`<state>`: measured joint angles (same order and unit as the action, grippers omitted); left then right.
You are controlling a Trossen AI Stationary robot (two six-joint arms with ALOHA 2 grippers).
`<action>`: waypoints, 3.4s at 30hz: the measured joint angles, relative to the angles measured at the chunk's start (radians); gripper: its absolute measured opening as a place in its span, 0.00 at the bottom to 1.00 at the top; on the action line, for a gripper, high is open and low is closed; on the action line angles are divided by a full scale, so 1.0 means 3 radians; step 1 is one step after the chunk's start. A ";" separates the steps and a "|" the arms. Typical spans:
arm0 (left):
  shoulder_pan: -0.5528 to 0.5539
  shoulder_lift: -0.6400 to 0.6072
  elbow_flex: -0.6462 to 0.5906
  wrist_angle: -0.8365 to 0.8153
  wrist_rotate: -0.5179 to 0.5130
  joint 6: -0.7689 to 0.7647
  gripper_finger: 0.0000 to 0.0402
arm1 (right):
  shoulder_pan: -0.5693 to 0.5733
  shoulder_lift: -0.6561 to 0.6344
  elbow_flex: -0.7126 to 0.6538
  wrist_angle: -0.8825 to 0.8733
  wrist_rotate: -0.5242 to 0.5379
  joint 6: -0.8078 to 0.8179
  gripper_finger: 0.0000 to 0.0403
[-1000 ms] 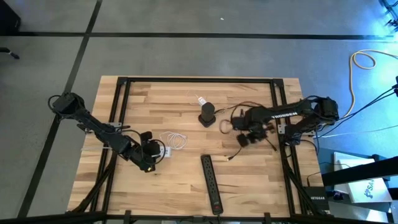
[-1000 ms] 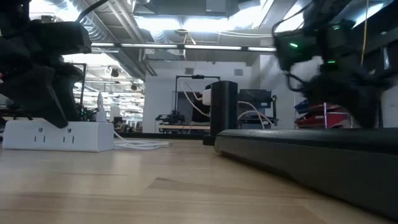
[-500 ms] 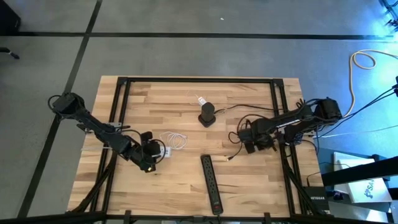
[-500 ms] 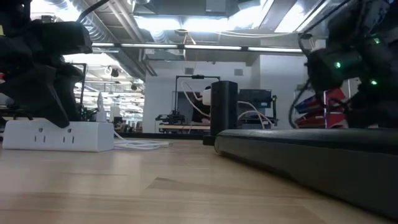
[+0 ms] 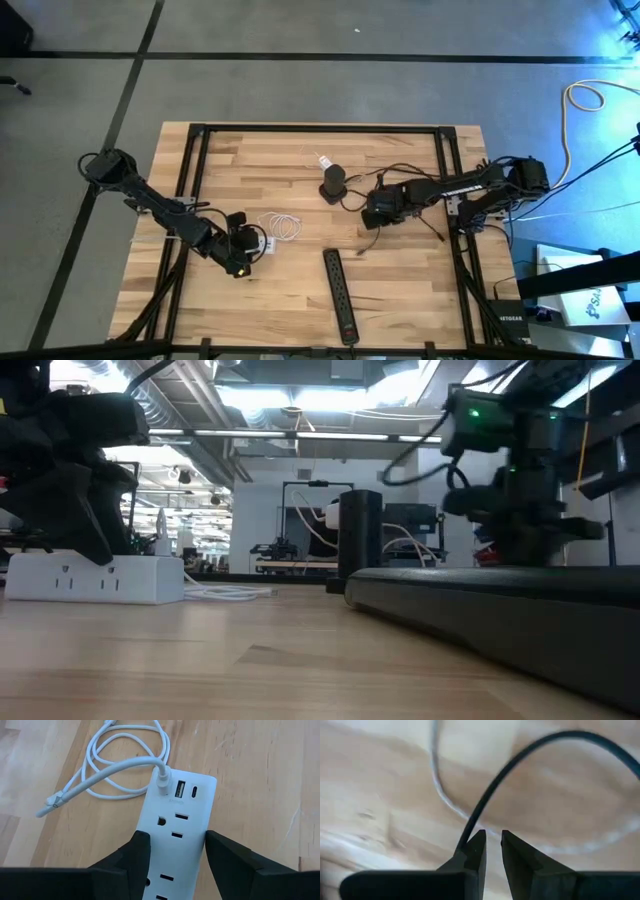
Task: Insert USB
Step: Insert the black USB cable into the white outlet extension
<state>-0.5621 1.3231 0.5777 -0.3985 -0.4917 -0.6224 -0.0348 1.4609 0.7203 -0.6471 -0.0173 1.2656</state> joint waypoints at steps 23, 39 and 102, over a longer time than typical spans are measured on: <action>0.0000 0.0003 0.0000 0.0065 -0.0016 -0.0004 0.42 | -0.0083 0.0024 -0.0005 0.0497 0.0545 -0.0029 0.10; 0.0006 0.0003 0.0000 0.0076 -0.0008 0.0019 0.42 | 0.0086 0.0328 0.0216 0.2982 0.0319 -0.0950 0.09; 0.0334 -0.0215 0.0679 -0.2223 0.0157 0.0876 0.75 | 0.0604 0.1422 0.2209 0.1620 0.0788 -0.2139 0.25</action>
<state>-0.4618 1.2587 0.7814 -1.0655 -0.4446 -0.3595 0.1463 1.8874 1.3830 -0.1612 0.2192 0.6239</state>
